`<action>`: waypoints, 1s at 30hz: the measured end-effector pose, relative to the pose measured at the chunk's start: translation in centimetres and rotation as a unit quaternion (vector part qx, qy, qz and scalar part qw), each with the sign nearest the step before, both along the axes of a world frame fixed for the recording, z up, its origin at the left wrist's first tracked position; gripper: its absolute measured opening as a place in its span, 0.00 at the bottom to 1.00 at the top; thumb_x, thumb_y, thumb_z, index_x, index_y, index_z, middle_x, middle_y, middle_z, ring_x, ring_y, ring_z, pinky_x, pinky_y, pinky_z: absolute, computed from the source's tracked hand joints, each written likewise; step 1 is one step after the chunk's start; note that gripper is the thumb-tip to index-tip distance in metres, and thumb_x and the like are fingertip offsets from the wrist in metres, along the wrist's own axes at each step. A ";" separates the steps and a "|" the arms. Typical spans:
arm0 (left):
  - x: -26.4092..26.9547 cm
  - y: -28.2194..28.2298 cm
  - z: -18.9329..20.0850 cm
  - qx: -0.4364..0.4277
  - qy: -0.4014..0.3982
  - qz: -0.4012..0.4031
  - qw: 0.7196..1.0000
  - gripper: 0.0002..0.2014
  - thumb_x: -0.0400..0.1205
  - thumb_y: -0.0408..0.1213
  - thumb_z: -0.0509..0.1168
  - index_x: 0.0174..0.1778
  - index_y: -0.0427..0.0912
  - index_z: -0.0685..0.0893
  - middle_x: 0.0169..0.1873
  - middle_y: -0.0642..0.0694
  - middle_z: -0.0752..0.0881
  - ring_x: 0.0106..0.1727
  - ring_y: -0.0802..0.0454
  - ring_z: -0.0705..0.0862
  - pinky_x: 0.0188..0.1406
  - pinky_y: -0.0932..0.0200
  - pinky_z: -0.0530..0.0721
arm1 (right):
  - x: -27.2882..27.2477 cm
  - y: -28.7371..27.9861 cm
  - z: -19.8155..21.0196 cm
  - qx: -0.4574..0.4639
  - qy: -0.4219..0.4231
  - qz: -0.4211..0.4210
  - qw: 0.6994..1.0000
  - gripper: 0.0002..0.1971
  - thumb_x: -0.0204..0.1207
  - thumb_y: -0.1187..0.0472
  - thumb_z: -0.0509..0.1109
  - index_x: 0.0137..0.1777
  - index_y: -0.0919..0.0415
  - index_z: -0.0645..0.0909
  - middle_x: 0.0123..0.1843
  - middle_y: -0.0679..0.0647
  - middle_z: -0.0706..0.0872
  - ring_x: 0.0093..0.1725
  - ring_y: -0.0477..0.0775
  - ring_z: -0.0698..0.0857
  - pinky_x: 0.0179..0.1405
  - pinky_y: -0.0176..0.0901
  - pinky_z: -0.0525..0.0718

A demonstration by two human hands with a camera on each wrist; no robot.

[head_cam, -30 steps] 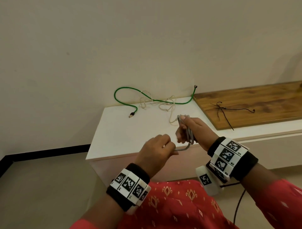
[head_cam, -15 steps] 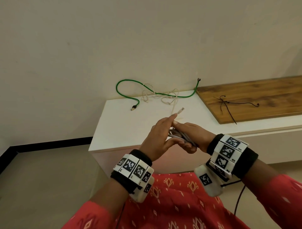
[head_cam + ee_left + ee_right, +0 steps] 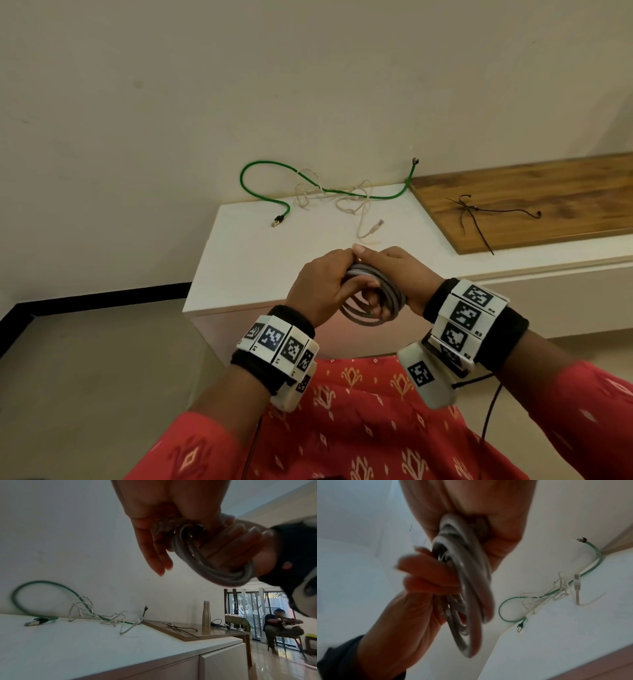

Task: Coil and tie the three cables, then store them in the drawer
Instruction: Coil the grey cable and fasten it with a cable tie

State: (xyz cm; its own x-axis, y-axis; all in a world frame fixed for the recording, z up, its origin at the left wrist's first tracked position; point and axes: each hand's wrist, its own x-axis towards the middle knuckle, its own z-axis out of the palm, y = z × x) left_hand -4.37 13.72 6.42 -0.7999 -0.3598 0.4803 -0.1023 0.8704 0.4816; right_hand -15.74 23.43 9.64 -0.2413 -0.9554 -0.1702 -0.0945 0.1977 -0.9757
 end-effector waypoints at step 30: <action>-1.5 1.7 -1.1 0.440 0.111 0.069 0.888 0.15 0.84 0.42 0.56 0.35 0.40 0.78 0.18 0.49 0.80 0.22 0.51 0.79 0.29 0.56 0.78 | -2.5 -0.3 -3.5 -0.197 0.391 -0.032 0.898 0.20 0.76 0.53 0.58 0.61 0.64 0.77 0.49 0.53 0.86 0.46 0.50 0.84 0.46 0.34 0.78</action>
